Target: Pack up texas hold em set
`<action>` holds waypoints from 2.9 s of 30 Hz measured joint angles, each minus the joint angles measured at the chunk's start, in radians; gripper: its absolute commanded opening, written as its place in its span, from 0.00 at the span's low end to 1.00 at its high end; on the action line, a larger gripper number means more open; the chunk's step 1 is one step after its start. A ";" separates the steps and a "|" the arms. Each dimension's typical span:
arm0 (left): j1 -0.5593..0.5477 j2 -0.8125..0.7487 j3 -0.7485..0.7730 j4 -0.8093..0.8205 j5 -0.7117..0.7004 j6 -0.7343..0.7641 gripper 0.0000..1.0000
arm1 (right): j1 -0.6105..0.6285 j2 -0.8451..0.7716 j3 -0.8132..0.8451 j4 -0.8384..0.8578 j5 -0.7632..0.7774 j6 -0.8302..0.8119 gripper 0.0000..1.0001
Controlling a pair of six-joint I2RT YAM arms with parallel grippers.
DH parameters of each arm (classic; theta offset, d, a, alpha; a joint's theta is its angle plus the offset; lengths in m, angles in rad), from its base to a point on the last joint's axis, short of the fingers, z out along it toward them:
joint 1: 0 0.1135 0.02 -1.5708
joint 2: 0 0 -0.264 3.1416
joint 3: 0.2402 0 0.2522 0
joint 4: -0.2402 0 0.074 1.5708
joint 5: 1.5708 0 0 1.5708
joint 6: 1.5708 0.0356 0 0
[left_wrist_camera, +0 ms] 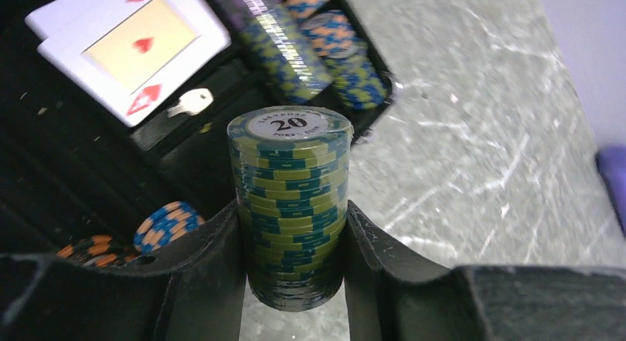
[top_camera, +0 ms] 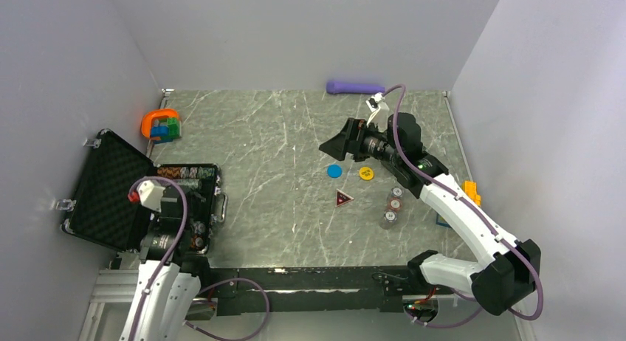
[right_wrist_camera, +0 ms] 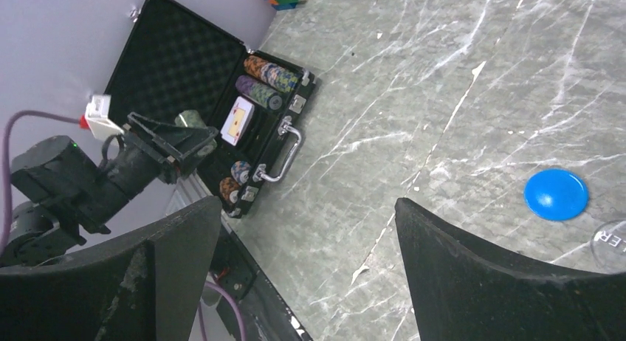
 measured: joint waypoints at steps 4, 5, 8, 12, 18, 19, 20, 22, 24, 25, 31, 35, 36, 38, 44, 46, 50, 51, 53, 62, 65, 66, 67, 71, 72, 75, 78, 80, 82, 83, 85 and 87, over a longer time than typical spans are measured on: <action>0.096 -0.015 -0.075 -0.028 -0.001 -0.102 0.00 | 0.000 0.000 0.014 -0.032 0.016 -0.002 0.91; 0.135 -0.007 -0.096 -0.023 0.016 -0.108 0.00 | 0.000 0.000 0.024 -0.045 0.020 -0.002 0.91; 0.285 0.065 -0.121 0.007 0.103 -0.094 0.00 | 0.000 -0.004 0.055 -0.075 0.037 -0.008 0.91; 0.402 0.119 -0.121 0.027 0.150 -0.063 0.00 | 0.000 -0.026 0.089 -0.113 0.067 -0.020 0.91; 0.475 0.054 -0.132 0.025 0.183 -0.077 0.00 | 0.000 -0.039 0.145 -0.159 0.111 -0.029 0.91; 0.487 0.045 -0.140 0.017 0.180 -0.092 0.00 | 0.000 -0.039 0.154 -0.163 0.116 -0.031 0.91; 0.496 0.040 -0.146 0.000 0.174 -0.101 0.00 | 0.000 -0.039 0.164 -0.167 0.122 -0.032 0.91; 0.504 0.032 -0.160 -0.036 0.153 -0.119 0.00 | 0.000 -0.039 0.172 -0.171 0.129 -0.035 0.91; 0.505 0.021 -0.171 -0.074 0.127 -0.141 0.00 | 0.000 -0.039 0.177 -0.176 0.138 -0.040 0.91; 0.504 0.016 -0.170 -0.077 0.118 -0.145 0.00 | 0.000 -0.039 0.177 -0.179 0.145 -0.042 0.91; 0.510 0.007 -0.167 -0.189 0.035 -0.208 0.00 | 0.000 -0.039 0.177 -0.185 0.150 -0.043 0.91; 0.510 -0.003 -0.156 -0.245 -0.023 -0.236 0.00 | 0.000 -0.038 0.177 -0.185 0.150 -0.051 0.91; 0.510 -0.006 -0.154 -0.248 -0.035 -0.245 0.00 | 0.000 -0.037 0.177 -0.185 0.150 -0.051 0.91; 0.510 -0.006 -0.153 -0.248 -0.051 -0.252 0.00 | 0.000 -0.035 0.177 -0.185 0.149 -0.051 0.91; 0.510 -0.006 -0.153 -0.245 -0.088 -0.256 0.00 | 0.000 -0.034 0.177 -0.185 0.149 -0.051 0.91; 0.510 -0.006 -0.153 -0.243 -0.099 -0.256 0.00 | 0.000 -0.034 0.177 -0.185 0.149 -0.051 0.91; 0.515 -0.006 -0.151 -0.239 -0.116 -0.255 0.00 | 0.000 -0.034 0.177 -0.186 0.149 -0.051 0.91; 0.516 -0.005 -0.151 -0.237 -0.117 -0.255 0.00 | 0.000 -0.034 0.177 -0.186 0.150 -0.051 0.91; 0.517 -0.005 -0.152 -0.235 -0.116 -0.255 0.00 | 0.000 -0.035 0.177 -0.186 0.150 -0.051 0.91; 0.525 0.006 -0.170 -0.189 -0.107 -0.246 0.51 | 0.000 -0.039 0.174 -0.193 0.150 -0.051 0.91; 0.525 0.010 -0.174 -0.178 -0.106 -0.240 0.79 | 0.000 -0.039 0.173 -0.195 0.150 -0.051 0.91; 0.525 0.010 -0.174 -0.163 -0.105 -0.238 0.85 | 0.000 -0.039 0.173 -0.196 0.150 -0.051 0.91; 0.525 0.010 -0.174 -0.144 -0.102 -0.238 0.89 | 0.000 -0.039 0.173 -0.197 0.150 -0.051 0.91; 0.525 0.010 -0.171 -0.110 -0.105 -0.224 0.97 | 0.000 -0.039 0.173 -0.204 0.150 -0.050 0.91; 0.525 0.010 -0.171 -0.107 -0.104 -0.223 0.96 | 0.000 -0.039 0.173 -0.204 0.150 -0.051 0.91; 0.525 0.010 -0.168 -0.106 -0.105 -0.215 0.94 | 0.000 -0.039 0.173 -0.208 0.150 -0.050 0.91; 0.524 0.010 -0.156 -0.117 -0.115 -0.184 0.94 | 0.000 -0.039 0.173 -0.210 0.150 -0.050 0.91; 0.520 0.010 -0.138 -0.131 -0.126 -0.159 0.96 | 0.000 -0.039 0.173 -0.211 0.150 -0.050 0.91; 0.513 0.010 -0.117 -0.134 -0.133 -0.131 0.98 | 0.000 -0.039 0.173 -0.210 0.150 -0.050 0.91; 0.510 0.010 -0.105 -0.135 -0.135 -0.114 0.99 | 0.000 -0.039 0.173 -0.210 0.149 -0.050 0.91; 0.503 0.010 -0.080 -0.135 -0.142 -0.088 0.99 | 0.000 -0.039 0.173 -0.210 0.149 -0.050 0.91; 0.502 0.009 -0.067 -0.129 -0.150 -0.065 0.99 | 0.000 -0.039 0.173 -0.210 0.149 -0.050 0.91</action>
